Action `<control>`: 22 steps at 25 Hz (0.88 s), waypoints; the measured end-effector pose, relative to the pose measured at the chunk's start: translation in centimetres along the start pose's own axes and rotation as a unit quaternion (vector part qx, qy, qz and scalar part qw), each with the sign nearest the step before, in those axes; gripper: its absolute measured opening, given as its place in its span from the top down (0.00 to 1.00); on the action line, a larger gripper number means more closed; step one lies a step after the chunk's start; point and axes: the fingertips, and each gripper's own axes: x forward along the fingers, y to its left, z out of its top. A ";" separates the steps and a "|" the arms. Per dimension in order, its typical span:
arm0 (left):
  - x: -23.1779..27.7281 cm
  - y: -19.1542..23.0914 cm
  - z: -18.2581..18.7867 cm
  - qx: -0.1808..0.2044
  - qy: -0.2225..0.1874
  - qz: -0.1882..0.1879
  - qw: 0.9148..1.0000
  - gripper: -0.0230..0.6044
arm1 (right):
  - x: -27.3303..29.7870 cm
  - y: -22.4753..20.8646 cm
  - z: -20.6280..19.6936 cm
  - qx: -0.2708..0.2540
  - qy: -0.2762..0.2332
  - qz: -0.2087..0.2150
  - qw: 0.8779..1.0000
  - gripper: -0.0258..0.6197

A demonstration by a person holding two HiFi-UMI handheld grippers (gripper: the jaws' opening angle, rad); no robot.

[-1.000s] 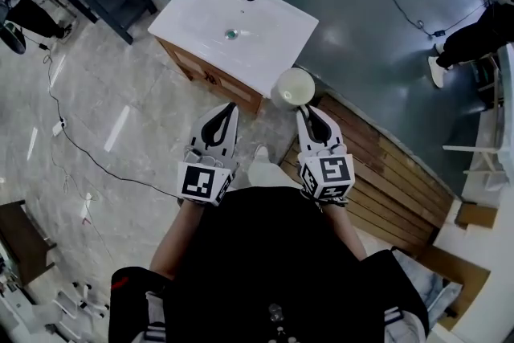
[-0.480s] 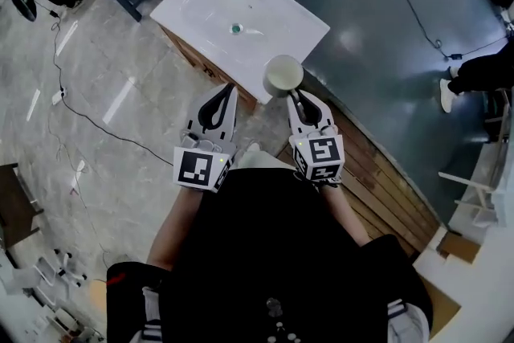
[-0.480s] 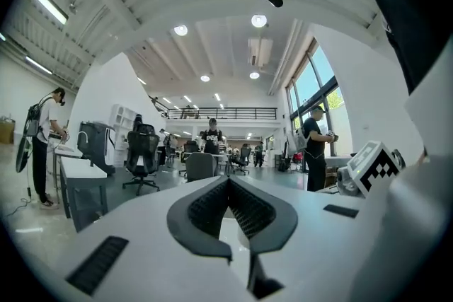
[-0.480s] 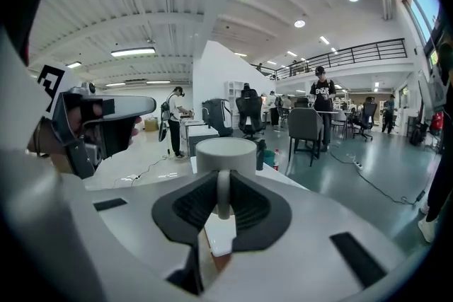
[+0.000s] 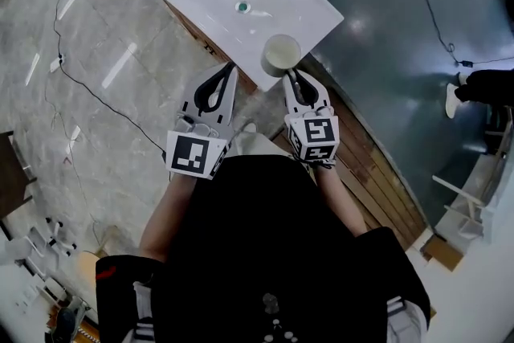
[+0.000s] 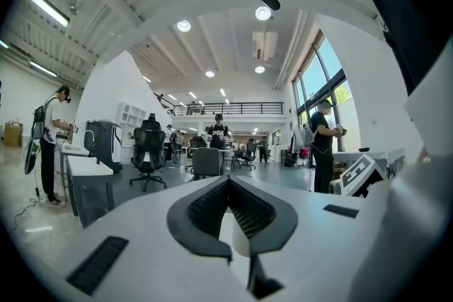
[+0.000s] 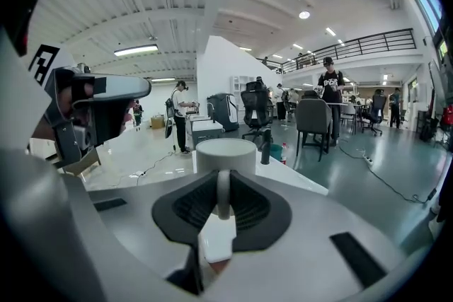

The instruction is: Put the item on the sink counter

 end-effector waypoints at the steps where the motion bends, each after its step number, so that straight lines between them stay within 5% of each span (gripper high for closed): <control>1: 0.2 0.1 -0.2 0.000 0.002 0.000 1.000 0.94 | 0.3 -0.1 -0.3 0.001 0.002 0.000 1.000 0.88; 22: 3.5 1.4 -2.4 -0.019 0.027 -0.004 0.999 0.94 | 4.5 -1.4 -7.2 0.009 0.053 -0.014 0.998 0.88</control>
